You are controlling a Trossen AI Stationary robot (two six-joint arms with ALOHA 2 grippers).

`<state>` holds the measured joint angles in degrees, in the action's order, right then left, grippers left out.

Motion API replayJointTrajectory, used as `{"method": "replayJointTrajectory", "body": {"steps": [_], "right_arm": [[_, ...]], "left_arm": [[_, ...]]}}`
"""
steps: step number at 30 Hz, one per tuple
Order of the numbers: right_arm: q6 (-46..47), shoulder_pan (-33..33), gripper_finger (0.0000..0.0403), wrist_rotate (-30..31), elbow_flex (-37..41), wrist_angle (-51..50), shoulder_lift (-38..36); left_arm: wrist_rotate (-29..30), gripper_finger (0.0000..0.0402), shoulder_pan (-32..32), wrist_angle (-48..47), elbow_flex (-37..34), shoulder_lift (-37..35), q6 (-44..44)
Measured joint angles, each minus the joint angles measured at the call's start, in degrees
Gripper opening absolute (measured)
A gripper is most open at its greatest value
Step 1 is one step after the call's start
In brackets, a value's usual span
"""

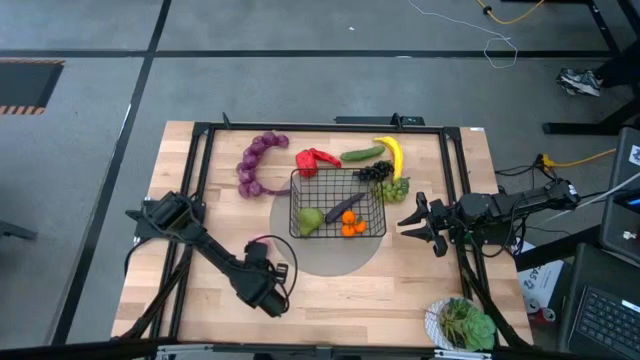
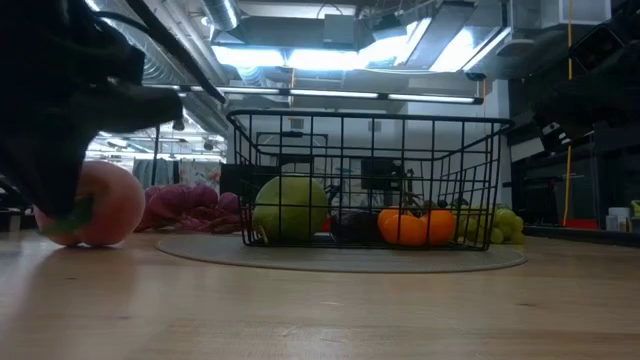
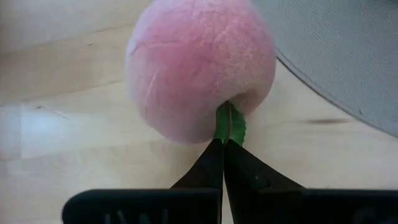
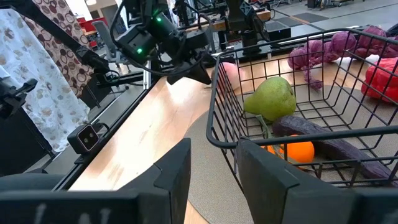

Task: Build produce basket
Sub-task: Put the apricot into the wire basket

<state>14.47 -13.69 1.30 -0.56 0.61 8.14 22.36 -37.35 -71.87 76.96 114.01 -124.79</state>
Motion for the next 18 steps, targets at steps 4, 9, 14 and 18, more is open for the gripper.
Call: {"method": "replayJointTrajectory", "body": {"steps": [4, 9, 14, 18], "right_arm": [[0.0, 0.0, 0.013, 0.0, 0.0, 0.0, 0.0], [0.0, 0.0, 0.013, 0.1, 0.0, 0.0, 0.0], [0.0, 0.0, 0.013, 0.1, 0.0, 0.0, 0.0], [0.0, 0.0, 0.013, 0.1, 0.0, 0.0, 0.0]], "left_arm": [[0.1, 0.0, -1.3, -3.1, 2.1, 0.0, -0.6], [2.9, 0.0, -2.5, -5.8, 5.5, 0.0, -0.5], [8.0, 0.0, -3.4, -8.9, 9.2, 0.0, -0.5], [10.2, 0.0, -3.6, -14.1, 12.3, 0.0, -0.5]]}}
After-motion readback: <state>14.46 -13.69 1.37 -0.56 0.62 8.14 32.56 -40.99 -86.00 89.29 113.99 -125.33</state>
